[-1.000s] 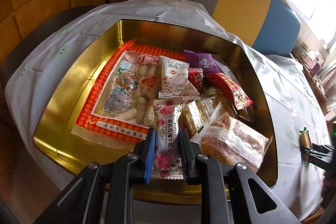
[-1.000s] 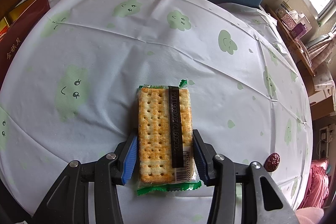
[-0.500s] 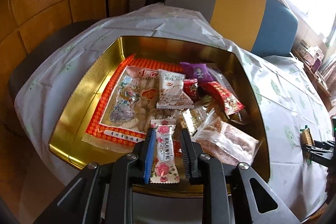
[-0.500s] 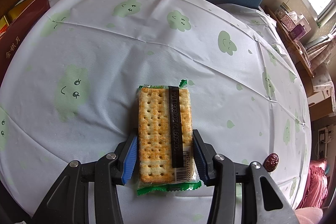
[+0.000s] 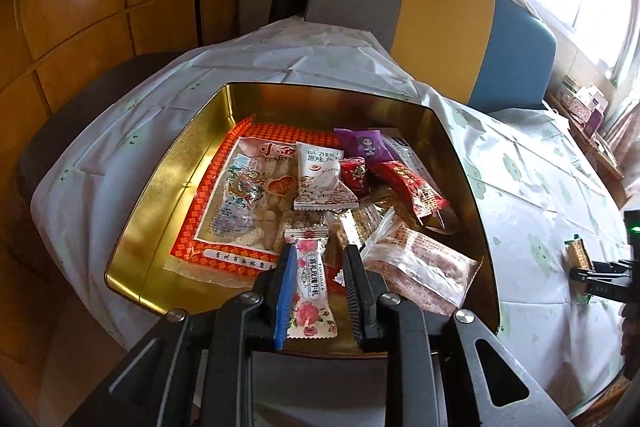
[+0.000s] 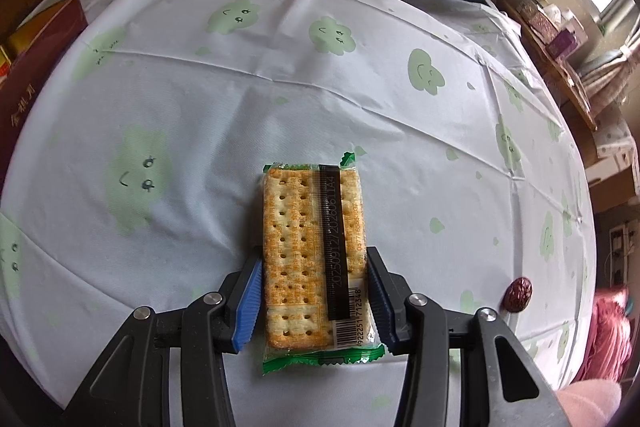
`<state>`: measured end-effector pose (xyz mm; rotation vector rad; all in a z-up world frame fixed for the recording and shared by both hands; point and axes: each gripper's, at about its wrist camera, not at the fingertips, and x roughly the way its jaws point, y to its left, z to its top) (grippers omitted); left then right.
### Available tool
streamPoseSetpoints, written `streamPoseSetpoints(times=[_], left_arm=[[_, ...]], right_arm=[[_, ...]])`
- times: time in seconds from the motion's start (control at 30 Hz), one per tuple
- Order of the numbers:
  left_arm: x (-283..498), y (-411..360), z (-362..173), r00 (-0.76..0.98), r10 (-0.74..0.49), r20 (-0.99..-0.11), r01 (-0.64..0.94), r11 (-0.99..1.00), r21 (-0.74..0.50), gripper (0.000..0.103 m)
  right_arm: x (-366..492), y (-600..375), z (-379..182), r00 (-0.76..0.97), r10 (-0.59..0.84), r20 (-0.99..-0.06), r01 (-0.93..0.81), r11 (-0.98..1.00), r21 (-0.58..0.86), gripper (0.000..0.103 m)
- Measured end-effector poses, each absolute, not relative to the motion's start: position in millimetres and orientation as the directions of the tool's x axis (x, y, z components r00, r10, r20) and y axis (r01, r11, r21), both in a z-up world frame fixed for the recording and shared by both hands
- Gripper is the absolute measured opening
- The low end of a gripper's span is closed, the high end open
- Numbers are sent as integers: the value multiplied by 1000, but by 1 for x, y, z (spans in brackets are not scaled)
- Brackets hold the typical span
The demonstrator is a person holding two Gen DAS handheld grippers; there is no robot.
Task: Organize snacks
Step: 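Carry the candy bar into the gold tray and release with left while right holds crackers, then carry the cracker pack into the gold tray and open the right gripper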
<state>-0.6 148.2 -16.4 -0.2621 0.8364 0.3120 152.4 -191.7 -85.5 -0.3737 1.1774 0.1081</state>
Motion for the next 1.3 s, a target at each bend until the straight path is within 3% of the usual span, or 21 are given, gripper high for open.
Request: streamPoseSetpoints(times=[0.23, 0.57, 0.93, 1.1, 1.3], left_arm=[[-3, 152, -17, 625, 168, -762, -379, 919, -108, 24], [-4, 161, -18, 622, 176, -763, -398, 910, -115, 24], [-9, 176, -14, 625, 211, -751, -444, 888, -120, 24], [-10, 182, -16, 623, 216, -752, -459, 879, -127, 24], [-10, 190, -19, 615, 218, -758, -475, 869, -136, 24]], right_arm=[[148, -177, -63, 418, -30, -908, -283, 946, -162, 48], [136, -103, -22, 453, 157, -878, -427, 902, -58, 48], [120, 31, 6, 311, 446, -839, -669, 730, 140, 48], [131, 84, -10, 283, 434, -855, -701, 702, 125, 48], [153, 115, -49, 297, 322, -899, -701, 713, 24, 48]])
